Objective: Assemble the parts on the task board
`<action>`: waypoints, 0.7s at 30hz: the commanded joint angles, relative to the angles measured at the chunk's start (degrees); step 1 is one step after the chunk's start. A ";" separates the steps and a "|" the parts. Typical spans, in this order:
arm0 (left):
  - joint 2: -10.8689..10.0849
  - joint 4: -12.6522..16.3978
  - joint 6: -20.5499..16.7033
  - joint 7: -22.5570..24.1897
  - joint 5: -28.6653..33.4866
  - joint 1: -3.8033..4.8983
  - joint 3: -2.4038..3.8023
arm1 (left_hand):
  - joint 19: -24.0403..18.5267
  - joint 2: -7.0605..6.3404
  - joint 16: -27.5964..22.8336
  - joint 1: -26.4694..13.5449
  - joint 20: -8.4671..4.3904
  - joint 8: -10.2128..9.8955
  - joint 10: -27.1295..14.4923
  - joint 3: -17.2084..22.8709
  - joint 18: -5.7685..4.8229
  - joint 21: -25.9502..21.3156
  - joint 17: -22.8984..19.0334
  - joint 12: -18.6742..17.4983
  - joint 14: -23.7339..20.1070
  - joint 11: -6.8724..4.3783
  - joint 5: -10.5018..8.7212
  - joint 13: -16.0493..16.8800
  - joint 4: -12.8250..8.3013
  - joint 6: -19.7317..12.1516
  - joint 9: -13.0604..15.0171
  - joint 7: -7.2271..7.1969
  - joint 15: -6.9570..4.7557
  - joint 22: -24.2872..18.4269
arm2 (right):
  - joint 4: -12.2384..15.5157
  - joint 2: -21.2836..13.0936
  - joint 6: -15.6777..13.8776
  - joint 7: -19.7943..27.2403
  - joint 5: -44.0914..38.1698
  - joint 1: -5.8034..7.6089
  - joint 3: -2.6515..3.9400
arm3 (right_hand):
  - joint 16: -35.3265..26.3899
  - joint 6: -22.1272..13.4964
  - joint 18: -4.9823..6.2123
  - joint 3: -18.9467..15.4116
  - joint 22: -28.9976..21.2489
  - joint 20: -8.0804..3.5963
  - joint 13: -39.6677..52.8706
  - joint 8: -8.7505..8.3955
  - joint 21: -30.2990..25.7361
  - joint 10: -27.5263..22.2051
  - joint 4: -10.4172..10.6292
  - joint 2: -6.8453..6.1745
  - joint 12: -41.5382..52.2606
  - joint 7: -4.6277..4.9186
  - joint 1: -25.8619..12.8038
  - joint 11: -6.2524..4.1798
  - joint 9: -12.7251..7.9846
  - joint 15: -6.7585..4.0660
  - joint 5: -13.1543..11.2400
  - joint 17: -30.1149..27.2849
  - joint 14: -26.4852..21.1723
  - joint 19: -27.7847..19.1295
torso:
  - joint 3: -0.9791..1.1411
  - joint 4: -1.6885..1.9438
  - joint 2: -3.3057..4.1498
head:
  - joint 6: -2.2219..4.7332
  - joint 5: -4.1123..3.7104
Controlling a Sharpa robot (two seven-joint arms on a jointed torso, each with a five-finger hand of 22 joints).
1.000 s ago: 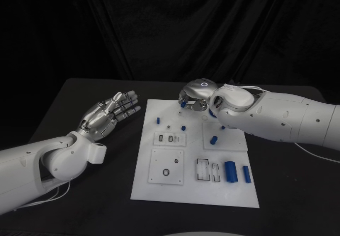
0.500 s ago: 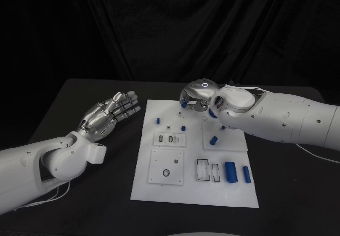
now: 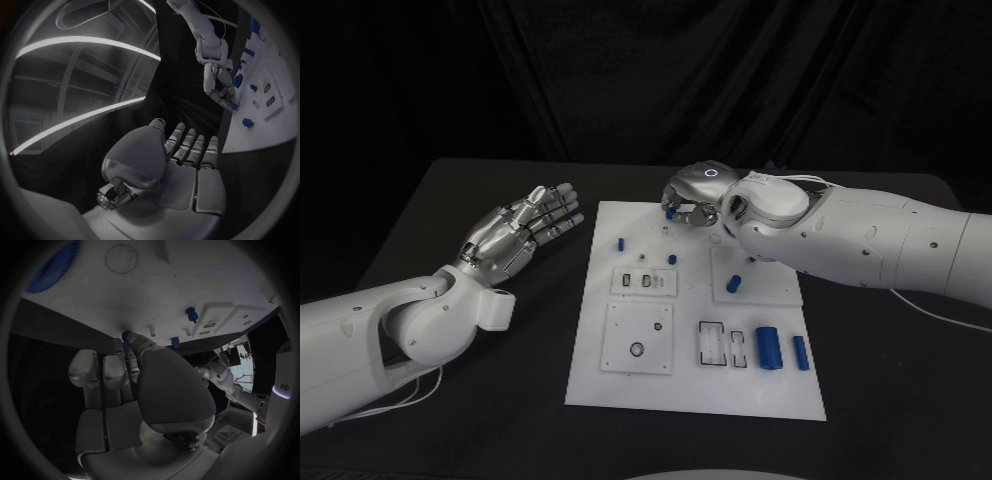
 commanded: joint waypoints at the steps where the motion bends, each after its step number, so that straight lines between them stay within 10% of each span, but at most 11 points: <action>1: 0.19 -0.12 0.95 12.00 0.57 0.03 0.02 | 0.11 0.18 0.25 0.62 0.20 0.31 0.00 0.45 -0.43 0.08 0.09 0.32 0.04 0.24 0.32 0.09 0.02 0.47 0.06 0.64 0.37 0.08 | -0.52 0.11 1.29 -1.58 -0.54 -0.23 0.01 | -0.37 -0.92 -0.13 0.19 -0.38 0.38 0.04 -0.75 -0.54 -1.00 0.41 -0.21 -0.68 -0.23 -0.89 0.25 -0.21 0.44 -0.43 -0.43 -0.49 -0.49 | -0.02 0.00 -0.01 | -0.07 -0.01; 6: 0.31 -0.33 1.05 11.94 0.60 0.02 0.01 | 0.15 0.18 0.29 0.65 0.22 0.33 0.02 0.58 -0.46 0.10 0.09 0.36 0.07 0.30 0.37 0.09 0.01 0.51 0.06 0.67 0.42 0.10 | -0.67 0.16 1.15 -1.32 -0.53 -0.28 0.01 | -1.76 -9.77 0.44 -0.73 -2.40 0.50 -0.18 -6.24 -2.40 -9.28 0.61 -1.63 -4.98 -2.78 -1.66 1.50 -2.93 0.14 -2.29 -2.70 -1.89 -2.09 | -0.02 0.09 0.00 | -0.08 -0.11; 11: 0.35 -0.54 1.16 11.90 0.62 0.02 0.01 | 0.19 0.19 0.35 0.70 0.23 0.33 0.02 0.70 -0.49 0.14 0.10 0.37 0.10 0.33 0.42 0.09 0.00 0.50 0.06 0.70 0.45 0.11 | -0.60 -0.29 -0.50 -0.91 -0.07 -0.29 0.07 | -3.57 -19.33 0.93 -3.93 -5.03 -0.05 0.06 -6.73 -5.10 -15.15 0.38 -1.48 -6.51 -5.06 -2.01 1.36 -6.23 -0.25 -3.77 -5.25 -3.51 -3.98 | -0.02 0.09 0.00 | -0.18 -0.13; 21: 0.03 -0.14 0.90 11.91 0.71 0.01 0.01 | 0.20 0.20 0.39 0.77 0.24 0.35 0.04 0.87 -0.53 0.15 0.11 0.43 0.12 0.36 0.48 0.10 -0.03 0.59 0.07 0.72 0.49 0.11 | 4.61 -6.32 -3.13 -0.55 1.70 2.13 0.56 | -5.55 -8.42 1.45 -3.74 -7.01 0.12 1.87 -3.33 -7.77 -9.38 -0.86 0.55 0.55 -0.55 1.25 1.14 -5.49 -0.05 0.19 -8.23 -5.42 -5.70 | -0.02 0.05 -0.02 | 0.26 -0.01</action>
